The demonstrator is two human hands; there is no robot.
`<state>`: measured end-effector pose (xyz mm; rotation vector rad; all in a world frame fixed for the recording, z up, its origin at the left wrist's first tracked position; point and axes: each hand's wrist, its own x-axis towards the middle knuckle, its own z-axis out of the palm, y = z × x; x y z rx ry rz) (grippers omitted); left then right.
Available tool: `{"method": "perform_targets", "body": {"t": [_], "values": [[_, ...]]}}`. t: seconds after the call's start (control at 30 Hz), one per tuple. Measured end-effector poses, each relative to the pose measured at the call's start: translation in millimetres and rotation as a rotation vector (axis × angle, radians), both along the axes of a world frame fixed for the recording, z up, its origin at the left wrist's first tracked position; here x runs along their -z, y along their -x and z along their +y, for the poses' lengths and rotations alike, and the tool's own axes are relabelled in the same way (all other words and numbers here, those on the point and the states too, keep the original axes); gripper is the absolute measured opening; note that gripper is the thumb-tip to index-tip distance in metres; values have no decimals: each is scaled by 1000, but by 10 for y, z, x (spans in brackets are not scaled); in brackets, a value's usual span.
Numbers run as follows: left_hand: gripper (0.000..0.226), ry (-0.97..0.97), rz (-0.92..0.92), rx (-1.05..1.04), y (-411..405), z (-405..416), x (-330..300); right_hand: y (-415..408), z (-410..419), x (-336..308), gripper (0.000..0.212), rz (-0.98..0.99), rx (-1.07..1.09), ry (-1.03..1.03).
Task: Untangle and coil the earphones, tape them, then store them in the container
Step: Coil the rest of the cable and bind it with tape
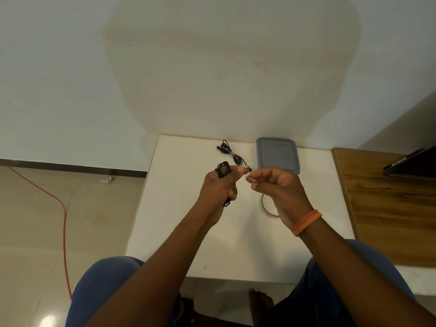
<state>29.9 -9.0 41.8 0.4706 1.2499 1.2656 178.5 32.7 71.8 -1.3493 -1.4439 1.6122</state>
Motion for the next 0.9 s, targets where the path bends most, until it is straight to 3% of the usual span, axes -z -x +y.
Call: {"method": "perform_targets", "body": {"t": [0.17, 0.43, 0.63, 0.9], "values": [[18, 59, -83, -48, -8, -3, -2, 38, -42, 4, 31, 142, 1, 160], [20, 101, 29, -40, 12, -4, 37, 2, -29, 5, 23, 90, -123, 318], [27, 230, 0, 98, 47, -13, 55, -39, -10, 1, 23, 95, -134, 394], [55, 389, -65, 299, 27, -16, -13, -165, 100, -106, 36, 298, -54, 630]]}}
